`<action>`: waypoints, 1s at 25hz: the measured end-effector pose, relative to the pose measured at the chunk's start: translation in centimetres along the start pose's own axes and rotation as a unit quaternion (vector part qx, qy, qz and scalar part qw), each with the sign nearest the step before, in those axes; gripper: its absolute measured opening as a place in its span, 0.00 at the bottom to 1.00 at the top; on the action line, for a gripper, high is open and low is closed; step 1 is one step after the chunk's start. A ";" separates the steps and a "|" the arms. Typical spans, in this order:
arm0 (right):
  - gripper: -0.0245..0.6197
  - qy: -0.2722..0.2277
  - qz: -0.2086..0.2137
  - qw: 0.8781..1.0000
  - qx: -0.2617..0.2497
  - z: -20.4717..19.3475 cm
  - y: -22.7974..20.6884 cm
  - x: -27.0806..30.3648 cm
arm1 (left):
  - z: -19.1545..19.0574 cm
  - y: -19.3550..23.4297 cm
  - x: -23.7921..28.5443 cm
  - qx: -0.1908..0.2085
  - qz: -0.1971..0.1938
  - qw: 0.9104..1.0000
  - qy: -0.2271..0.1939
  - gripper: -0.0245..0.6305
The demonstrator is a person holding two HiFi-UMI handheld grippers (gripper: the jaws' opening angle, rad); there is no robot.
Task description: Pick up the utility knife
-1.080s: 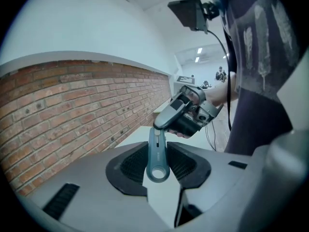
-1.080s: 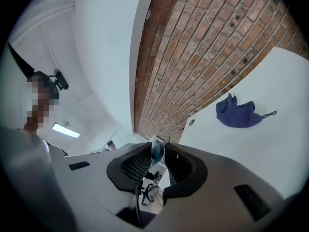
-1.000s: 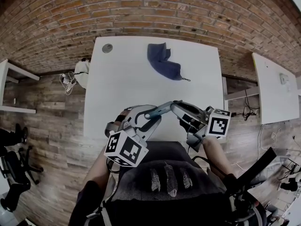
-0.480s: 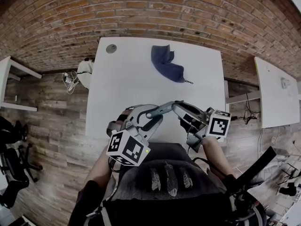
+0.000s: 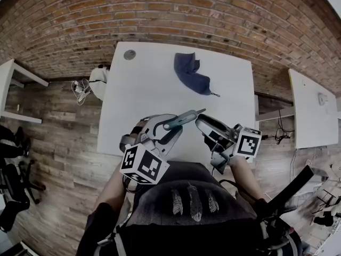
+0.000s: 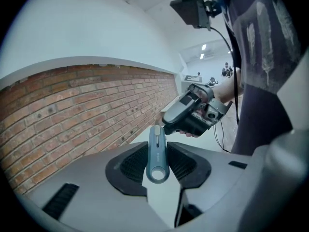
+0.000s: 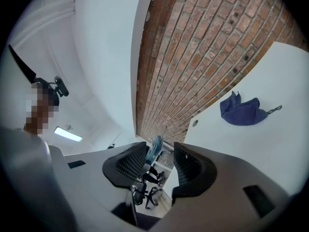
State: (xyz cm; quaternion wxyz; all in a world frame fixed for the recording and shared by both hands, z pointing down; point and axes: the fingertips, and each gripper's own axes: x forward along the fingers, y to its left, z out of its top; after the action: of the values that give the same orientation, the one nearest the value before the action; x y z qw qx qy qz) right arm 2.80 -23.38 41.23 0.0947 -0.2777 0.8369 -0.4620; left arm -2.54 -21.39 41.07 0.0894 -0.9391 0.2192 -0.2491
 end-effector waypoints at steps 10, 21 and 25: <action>0.28 0.005 0.042 0.997 -0.070 -0.9 3.1 0.0 | 1.6 1.1 -1.9 -0.105 -0.026 0.990 -0.088 0.22; 0.30 -0.041 0.072 0.987 -0.137 -2.0 8.2 1.4 | 2.3 0.6 -7.2 -0.258 -0.149 0.927 -0.228 0.22; 0.32 -0.075 0.066 0.986 -0.135 -2.8 9.6 0.5 | 2.9 -0.7 -8.0 -0.313 -0.225 0.885 -0.263 0.22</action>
State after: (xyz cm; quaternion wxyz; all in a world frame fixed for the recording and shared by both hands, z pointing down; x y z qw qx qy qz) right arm -2.43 -17.66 34.85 0.1489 -0.2662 0.8985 -0.3156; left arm -7.02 -16.91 35.30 -0.2128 -0.9735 0.0371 0.0750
